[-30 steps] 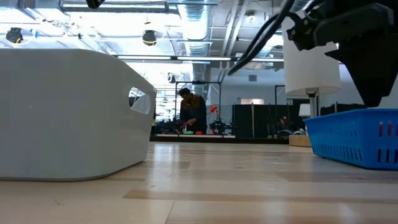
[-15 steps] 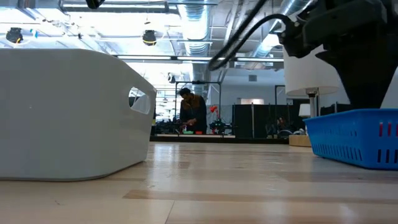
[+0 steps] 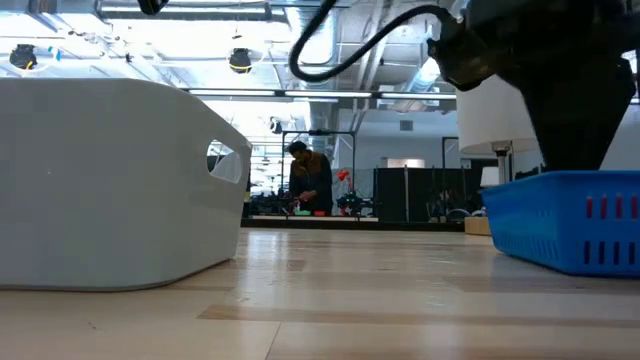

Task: Pick & Place Office items
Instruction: Adjust the blue bin

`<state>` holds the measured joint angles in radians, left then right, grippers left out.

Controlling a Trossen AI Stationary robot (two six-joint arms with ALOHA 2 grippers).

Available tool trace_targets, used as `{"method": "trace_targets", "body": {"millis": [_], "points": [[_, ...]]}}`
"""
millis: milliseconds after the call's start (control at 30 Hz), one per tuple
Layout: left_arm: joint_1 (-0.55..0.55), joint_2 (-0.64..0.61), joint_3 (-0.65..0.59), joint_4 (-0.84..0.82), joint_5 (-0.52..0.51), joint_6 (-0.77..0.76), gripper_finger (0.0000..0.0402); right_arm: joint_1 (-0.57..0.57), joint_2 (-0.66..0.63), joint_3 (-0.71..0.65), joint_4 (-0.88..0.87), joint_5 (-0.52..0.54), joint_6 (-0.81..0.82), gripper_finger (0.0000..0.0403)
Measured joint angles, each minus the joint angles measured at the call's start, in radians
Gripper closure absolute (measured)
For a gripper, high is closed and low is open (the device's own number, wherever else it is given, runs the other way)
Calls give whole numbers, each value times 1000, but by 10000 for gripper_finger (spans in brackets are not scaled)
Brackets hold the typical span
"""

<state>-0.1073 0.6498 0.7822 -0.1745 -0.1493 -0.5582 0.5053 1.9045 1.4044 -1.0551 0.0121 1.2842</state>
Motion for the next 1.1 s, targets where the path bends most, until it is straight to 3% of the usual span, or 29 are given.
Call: {"method": "trace_targets", "body": {"millis": [333, 1100], "points": [[0, 0, 0, 0, -4, 1, 215, 51, 0, 0, 4, -63, 20, 145], [0, 0, 0, 0, -7, 1, 215, 34, 0, 0, 59, -64, 37, 145]]}}
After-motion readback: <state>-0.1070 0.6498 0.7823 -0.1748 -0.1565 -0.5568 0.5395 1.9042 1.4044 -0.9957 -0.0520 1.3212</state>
